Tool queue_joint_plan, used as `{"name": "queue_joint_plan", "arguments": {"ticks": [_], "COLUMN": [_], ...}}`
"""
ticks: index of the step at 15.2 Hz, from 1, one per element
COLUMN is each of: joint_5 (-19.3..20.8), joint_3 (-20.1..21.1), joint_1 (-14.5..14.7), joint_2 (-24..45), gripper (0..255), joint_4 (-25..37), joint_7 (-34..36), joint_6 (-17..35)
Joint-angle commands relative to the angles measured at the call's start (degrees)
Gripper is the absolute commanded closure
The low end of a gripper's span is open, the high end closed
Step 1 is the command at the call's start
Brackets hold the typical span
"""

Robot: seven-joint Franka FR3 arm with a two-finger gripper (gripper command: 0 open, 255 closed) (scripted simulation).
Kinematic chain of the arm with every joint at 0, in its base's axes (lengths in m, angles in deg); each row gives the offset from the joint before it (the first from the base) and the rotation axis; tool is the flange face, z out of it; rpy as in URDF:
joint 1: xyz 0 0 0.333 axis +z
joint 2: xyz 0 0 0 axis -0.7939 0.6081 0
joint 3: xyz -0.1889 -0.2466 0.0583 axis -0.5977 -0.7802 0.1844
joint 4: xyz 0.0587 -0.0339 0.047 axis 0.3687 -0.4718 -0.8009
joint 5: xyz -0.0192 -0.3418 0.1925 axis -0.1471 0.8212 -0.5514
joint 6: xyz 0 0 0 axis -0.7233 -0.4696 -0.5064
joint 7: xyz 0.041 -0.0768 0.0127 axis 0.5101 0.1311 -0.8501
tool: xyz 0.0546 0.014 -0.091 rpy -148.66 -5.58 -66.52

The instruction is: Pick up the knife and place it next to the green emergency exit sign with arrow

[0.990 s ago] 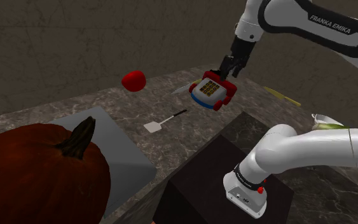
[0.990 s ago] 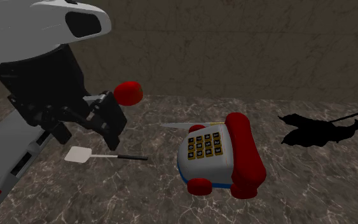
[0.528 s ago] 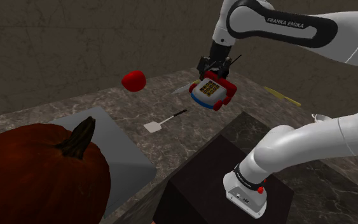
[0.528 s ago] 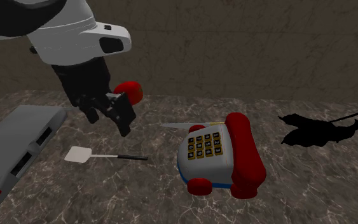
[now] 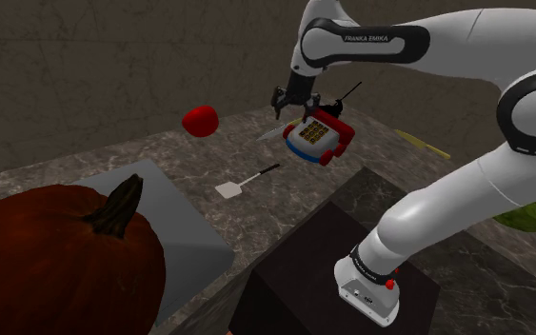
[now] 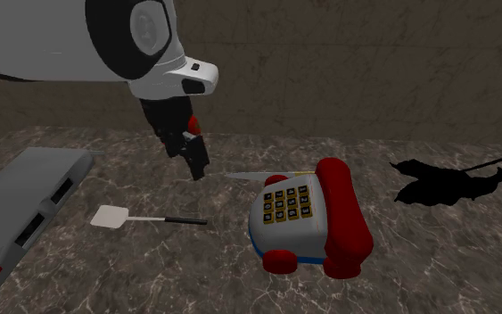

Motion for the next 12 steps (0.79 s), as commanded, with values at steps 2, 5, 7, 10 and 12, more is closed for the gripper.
{"name": "queue_joint_plan", "arguments": {"ticks": [2,5,7,10,12], "joint_5": [0.37,0.82,1.07,1.26,1.23], "joint_3": [0.17,-0.23,-0.74,-1.82,-2.69], "joint_1": [-1.43,-2.61,-3.29,-4.21,-4.79], "joint_2": [6.42,12.34,16.18,21.75,25.33], "gripper": [0,0,0,0,0], "joint_4": [3.10,6.56,9.02,12.87,15.51], "joint_7": [6.69,12.76,16.62,22.10,25.54], "joint_6": [3.23,5.60,6.94,8.63,9.59]}}
